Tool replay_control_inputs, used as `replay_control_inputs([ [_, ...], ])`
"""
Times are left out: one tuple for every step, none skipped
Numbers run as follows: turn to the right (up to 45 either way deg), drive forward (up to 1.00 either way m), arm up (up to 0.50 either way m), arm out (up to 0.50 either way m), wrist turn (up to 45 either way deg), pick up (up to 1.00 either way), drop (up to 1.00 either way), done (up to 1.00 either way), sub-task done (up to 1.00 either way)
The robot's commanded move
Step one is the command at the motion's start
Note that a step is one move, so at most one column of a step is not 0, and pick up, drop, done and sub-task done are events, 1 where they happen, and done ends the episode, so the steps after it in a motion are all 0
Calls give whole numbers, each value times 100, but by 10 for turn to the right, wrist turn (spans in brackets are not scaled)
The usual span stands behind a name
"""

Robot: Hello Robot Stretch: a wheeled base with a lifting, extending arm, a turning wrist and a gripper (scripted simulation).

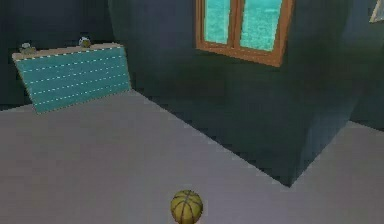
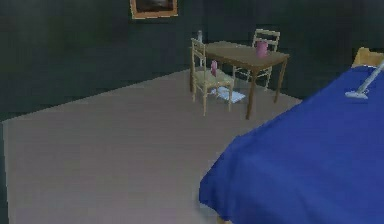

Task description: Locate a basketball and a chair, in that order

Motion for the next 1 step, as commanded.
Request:
replay_control_inputs([
  [450,0,0,0,0,0,0,0,0],
])
